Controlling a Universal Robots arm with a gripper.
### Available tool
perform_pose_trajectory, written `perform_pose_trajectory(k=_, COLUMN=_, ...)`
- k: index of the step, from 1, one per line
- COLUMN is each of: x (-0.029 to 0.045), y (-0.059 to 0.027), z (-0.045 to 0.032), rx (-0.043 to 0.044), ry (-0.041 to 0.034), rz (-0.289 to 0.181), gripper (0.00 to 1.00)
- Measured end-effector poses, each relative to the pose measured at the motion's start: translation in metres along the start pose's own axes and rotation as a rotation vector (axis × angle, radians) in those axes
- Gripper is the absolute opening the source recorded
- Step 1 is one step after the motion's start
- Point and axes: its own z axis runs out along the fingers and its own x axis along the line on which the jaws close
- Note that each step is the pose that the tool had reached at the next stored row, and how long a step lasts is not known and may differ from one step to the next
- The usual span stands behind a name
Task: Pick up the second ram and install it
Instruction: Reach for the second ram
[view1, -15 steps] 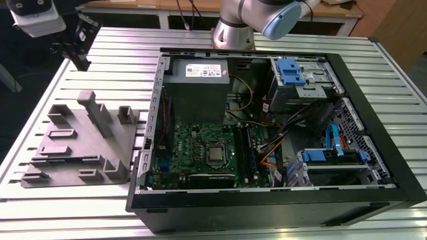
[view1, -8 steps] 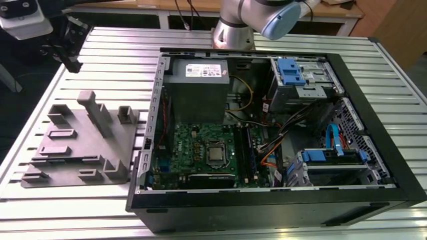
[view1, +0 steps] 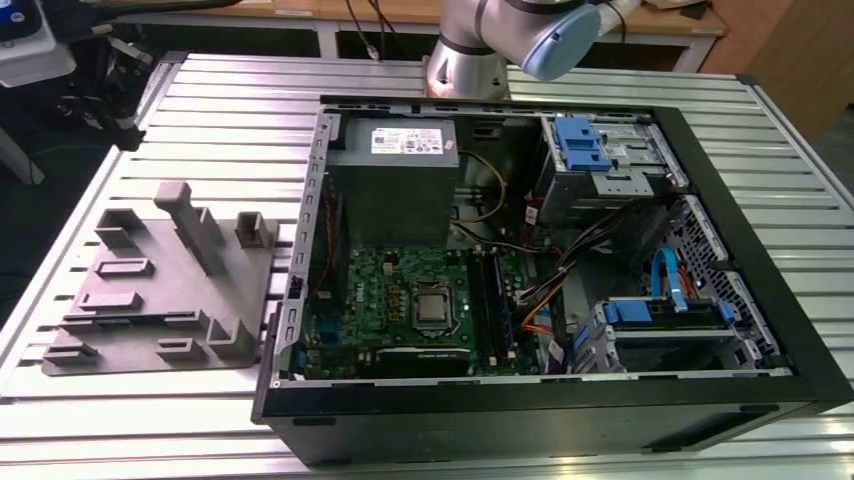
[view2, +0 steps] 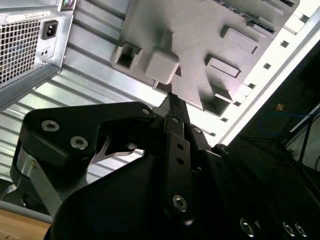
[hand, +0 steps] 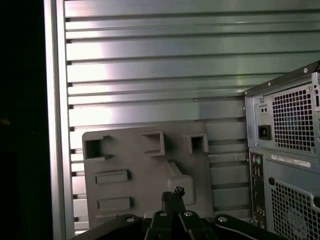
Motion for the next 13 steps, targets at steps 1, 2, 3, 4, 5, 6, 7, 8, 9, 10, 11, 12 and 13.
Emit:
perform_pose_trajectory(k=1, x=0.0022, y=-0.0006, z=0.0004, rx=0.0000, ry=0.0000, rz=0.000, gripper=0.07)
perform_pose_trajectory(k=2, x=0.0043, y=-0.0013, z=0.0008, rx=0.0000, ry=0.0000, rz=0.000, gripper=0.07)
perform_pose_trajectory(k=3, x=0.0063, y=-0.0020, z=0.0012, rx=0.0000, ry=-0.0001, rz=0.000, gripper=0.07)
perform_pose_trajectory(k=4, x=0.0082, y=-0.0028, z=0.0016, rx=0.0000, ry=0.0001, rz=0.000, gripper=0.07)
perform_pose_trajectory(k=5, x=0.0101, y=-0.0036, z=0.0022, rx=0.0000, ry=0.0000, rz=0.000, gripper=0.07)
perform_pose_trajectory(k=6, x=0.0120, y=-0.0045, z=0.0028, rx=-0.0001, ry=-0.0001, rz=0.000, gripper=0.07)
perform_pose_trajectory(k=7, x=0.0138, y=-0.0054, z=0.0035, rx=0.0000, ry=0.0000, rz=0.000, gripper=0.07)
perform_pose_trajectory(k=8, x=0.0154, y=-0.0062, z=0.0043, rx=0.0000, ry=-0.0001, rz=0.000, gripper=0.07)
perform_pose_trajectory(k=9, x=0.0169, y=-0.0071, z=0.0050, rx=0.0000, ry=0.0000, rz=0.000, gripper=0.07)
perform_pose_trajectory(k=10, x=0.0183, y=-0.0080, z=0.0057, rx=-0.0001, ry=0.0000, rz=0.000, gripper=0.07)
perform_pose_trajectory(k=11, x=0.0198, y=-0.0088, z=0.0065, rx=0.0000, ry=0.0000, rz=0.000, gripper=0.07)
perform_pose_trajectory(k=12, x=0.0211, y=-0.0098, z=0.0073, rx=0.0000, ry=0.0001, rz=0.000, gripper=0.07)
perform_pose_trajectory(k=13, x=0.0222, y=-0.0107, z=0.0082, rx=0.0000, ry=0.0000, rz=0.000, gripper=0.07)
